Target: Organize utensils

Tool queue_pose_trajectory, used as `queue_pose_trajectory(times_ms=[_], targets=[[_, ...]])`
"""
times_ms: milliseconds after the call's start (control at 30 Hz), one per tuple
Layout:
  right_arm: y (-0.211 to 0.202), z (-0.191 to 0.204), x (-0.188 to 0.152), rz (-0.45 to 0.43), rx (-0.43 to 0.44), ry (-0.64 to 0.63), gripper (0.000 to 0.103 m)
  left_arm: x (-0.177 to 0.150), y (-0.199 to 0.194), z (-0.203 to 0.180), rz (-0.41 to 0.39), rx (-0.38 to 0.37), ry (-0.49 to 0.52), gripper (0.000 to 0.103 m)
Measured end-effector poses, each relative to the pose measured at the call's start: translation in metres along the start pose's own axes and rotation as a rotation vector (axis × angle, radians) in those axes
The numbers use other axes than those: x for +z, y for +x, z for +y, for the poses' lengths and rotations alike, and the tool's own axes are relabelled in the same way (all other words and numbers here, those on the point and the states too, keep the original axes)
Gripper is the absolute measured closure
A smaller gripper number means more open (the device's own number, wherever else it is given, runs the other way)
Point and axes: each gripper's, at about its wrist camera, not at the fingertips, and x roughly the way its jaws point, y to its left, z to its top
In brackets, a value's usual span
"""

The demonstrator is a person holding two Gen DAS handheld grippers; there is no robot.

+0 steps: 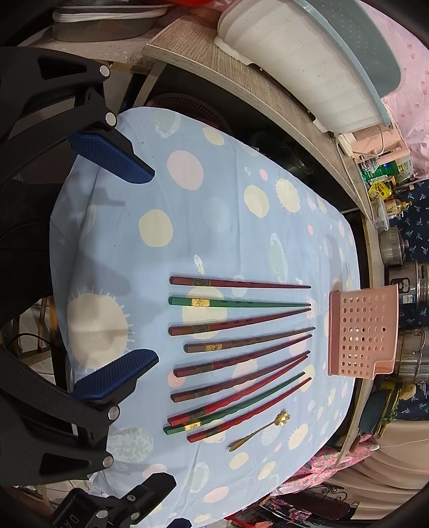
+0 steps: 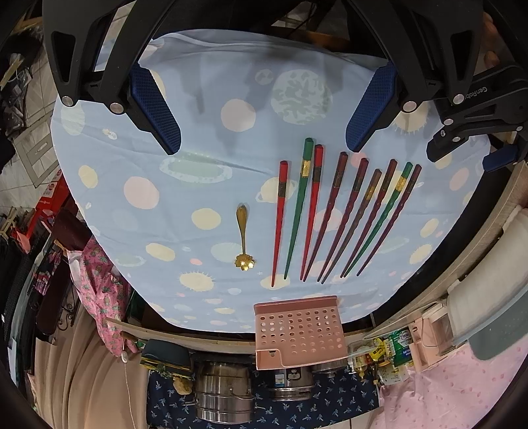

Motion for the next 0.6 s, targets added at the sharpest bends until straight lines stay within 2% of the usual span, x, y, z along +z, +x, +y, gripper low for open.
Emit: queue_pose_trajectory(times_ms=[600], targets=[[0.0006,0.0005,0.0000,0.001,0.002,-0.001,0.007,-0.0002,0.0000,0.0003,0.001,0.000,0.000,0.007]])
